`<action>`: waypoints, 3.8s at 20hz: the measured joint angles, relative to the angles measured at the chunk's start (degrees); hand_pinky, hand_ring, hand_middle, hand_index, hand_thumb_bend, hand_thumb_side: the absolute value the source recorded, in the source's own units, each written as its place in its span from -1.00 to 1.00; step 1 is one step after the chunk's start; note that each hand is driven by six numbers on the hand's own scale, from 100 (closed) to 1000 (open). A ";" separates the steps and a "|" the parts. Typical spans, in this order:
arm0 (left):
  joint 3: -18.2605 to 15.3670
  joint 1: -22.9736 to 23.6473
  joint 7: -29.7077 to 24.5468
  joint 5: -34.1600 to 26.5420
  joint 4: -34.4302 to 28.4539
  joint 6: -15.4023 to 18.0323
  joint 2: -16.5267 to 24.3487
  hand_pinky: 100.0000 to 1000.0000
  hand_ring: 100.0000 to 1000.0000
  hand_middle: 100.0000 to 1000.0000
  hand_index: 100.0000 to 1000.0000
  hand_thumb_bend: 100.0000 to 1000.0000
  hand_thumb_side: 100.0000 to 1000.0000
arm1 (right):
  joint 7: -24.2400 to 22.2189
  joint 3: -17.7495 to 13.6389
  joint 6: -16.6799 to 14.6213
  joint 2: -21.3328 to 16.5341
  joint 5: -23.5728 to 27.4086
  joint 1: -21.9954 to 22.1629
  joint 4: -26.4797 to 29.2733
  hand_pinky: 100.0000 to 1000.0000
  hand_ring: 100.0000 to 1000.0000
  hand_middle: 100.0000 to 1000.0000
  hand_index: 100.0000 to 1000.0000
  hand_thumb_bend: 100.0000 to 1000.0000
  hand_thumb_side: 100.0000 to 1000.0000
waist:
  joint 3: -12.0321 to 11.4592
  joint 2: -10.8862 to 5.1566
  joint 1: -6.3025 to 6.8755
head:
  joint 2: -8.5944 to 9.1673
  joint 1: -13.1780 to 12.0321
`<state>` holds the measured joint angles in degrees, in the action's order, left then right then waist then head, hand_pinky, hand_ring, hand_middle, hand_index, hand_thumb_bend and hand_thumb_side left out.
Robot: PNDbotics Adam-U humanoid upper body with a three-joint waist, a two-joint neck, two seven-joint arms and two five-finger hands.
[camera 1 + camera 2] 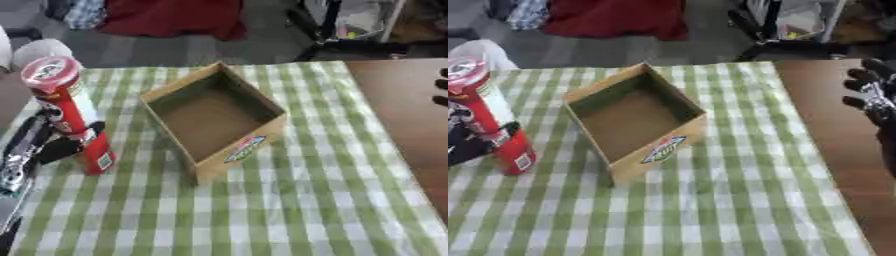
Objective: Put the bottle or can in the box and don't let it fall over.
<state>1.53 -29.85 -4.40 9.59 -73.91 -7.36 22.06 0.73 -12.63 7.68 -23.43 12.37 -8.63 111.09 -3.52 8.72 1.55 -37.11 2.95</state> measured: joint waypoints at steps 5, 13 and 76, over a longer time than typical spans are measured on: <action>0.00 -0.41 0.54 0.02 0.28 -0.38 -0.14 0.78 1.00 0.94 0.76 -0.17 -0.23 | -0.14 0.01 0.01 0.00 0.00 -0.18 0.00 0.64 0.71 0.57 0.76 -1.00 0.06 | 0.00 0.13 -0.09 | 0.01 -0.08; 0.03 -0.45 1.33 0.51 0.45 -0.65 -0.47 0.78 1.00 0.94 0.75 -0.14 -0.41 | -0.39 0.01 0.22 0.00 -0.04 -0.18 0.00 0.64 0.71 0.57 0.77 -1.00 0.06 | 0.00 0.14 -0.15 | 0.01 -0.29; 0.33 -1.32 6.33 -6.73 2.25 -3.44 -2.46 0.73 0.30 0.50 0.19 -1.00 -1.00 | -0.23 -0.04 0.39 0.04 -0.12 -0.40 -0.02 0.64 0.66 0.49 0.76 -1.00 0.05 | 0.33 0.05 -0.19 | 0.50 -0.76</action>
<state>1.85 -31.17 1.93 2.86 -71.66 -10.80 19.59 0.50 -12.67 8.07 -23.40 12.26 -9.02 111.08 -3.20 8.77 1.36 -36.61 2.20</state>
